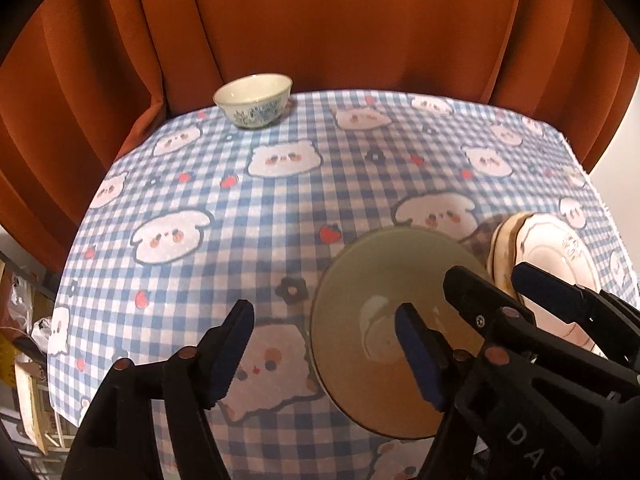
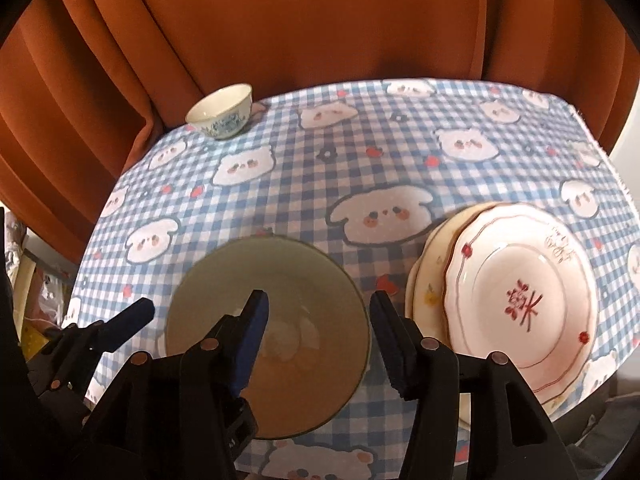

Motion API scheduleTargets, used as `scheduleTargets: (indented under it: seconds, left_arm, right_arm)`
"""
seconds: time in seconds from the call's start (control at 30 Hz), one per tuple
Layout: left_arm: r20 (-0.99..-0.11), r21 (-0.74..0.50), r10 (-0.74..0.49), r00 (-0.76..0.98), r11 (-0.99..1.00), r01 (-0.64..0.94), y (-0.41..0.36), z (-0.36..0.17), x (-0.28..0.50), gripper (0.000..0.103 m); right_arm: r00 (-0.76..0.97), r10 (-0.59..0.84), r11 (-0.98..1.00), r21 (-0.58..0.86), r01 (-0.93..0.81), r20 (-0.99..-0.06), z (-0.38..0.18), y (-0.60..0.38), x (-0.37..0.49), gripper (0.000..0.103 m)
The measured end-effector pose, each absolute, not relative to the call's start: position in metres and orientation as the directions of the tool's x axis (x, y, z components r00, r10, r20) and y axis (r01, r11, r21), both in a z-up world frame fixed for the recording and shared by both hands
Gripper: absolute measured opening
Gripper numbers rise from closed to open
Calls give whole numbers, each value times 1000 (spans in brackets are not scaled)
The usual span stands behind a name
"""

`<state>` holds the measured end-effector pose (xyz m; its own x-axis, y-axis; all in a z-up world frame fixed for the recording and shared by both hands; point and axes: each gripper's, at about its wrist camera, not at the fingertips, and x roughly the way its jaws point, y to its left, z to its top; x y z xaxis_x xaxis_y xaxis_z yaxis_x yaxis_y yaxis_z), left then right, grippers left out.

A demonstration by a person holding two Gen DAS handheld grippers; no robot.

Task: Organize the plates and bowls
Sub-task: 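Lower the bowl onto the table and open both grippers, then move both grippers to the small white bowl and grasp its rim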

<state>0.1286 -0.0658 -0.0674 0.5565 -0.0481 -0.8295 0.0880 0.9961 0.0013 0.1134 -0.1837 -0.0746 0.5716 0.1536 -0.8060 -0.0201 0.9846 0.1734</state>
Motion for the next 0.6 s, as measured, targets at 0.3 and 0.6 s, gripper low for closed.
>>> scheduleTargets:
  seconds: [0.3, 0.6]
  left_arm:
    - [-786, 11, -47, 616, 996, 89, -39, -40, 145, 77]
    - [-749, 3, -50, 660, 997, 78, 4, -11, 184, 77]
  right_arm:
    - [618, 135, 990, 130, -54, -774, -43, -157, 126, 57]
    - [659, 139, 990, 112, -83, -739, -11, -114, 163, 57]
